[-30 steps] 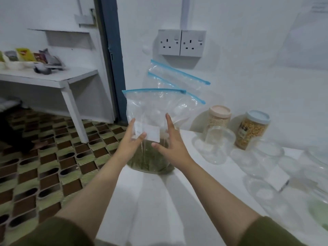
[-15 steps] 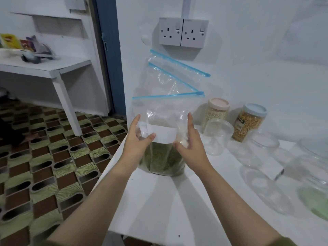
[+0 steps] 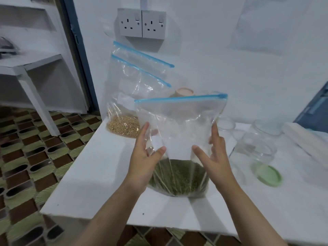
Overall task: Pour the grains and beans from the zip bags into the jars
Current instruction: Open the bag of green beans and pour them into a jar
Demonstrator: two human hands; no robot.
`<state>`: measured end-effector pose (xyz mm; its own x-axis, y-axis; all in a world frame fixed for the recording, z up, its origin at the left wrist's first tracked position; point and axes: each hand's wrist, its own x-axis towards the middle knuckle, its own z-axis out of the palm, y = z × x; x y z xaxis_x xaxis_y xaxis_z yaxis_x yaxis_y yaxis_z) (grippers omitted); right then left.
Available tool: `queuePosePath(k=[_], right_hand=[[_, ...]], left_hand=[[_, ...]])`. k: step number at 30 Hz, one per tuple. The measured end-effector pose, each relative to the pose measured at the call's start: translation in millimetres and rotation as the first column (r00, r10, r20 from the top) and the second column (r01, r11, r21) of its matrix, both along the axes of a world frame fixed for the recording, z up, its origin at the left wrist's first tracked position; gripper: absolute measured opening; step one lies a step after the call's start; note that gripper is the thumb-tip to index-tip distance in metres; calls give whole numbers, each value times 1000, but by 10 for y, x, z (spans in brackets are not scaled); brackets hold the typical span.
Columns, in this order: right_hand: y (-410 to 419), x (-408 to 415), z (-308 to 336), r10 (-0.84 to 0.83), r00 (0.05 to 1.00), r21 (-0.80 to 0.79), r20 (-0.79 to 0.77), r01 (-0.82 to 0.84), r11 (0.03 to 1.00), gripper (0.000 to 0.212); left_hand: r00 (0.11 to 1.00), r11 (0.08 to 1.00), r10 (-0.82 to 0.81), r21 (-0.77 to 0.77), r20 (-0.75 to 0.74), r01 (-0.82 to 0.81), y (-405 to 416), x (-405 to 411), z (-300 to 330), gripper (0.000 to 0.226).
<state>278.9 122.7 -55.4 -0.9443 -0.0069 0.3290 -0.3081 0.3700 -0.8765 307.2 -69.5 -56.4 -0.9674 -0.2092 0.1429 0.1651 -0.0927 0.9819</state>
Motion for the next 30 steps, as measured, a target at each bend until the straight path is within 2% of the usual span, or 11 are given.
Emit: queuePosePath(k=[4,8,11,14,18,21,26,27,30], right_hand=[[128,99,-12,22,1000,-18,7,-22,1000,79],[99,76,12,35,998,-14,-43,-36,999,54],[14,3,119,59,998,-100,-36,-62,993,50],[-78,-75,321,99,993,-222,-55,-109,969,60],[-140,-147,501,46,982,-167,-182,-77,983,56],[-166,-140,565,-8,959,-140,-284,-34,990,39],[-127,-69,758,-47,918,-216,-393,-42,976,7],[-115,-59,792,-34,908,-222,-418,-66,973,6],[-88,-12,867,-7,884,-255,-468,-127,958,26]], left_hand=[[997,991,58,-121,43,-52,155,81,-13,75],[982,957,183,-240,55,-165,117,72,-127,76],[970,925,237,-320,56,-207,86,74,-167,72],[949,839,312,-481,46,-253,60,64,-180,65],[911,717,410,-632,39,-295,83,7,-127,52],[906,690,418,-626,-66,-364,101,-47,-50,36],[893,749,356,-487,-276,-449,169,-120,212,17],[887,757,331,-472,-321,-453,193,-127,284,16],[863,785,217,-444,-455,-432,296,-149,483,19]])
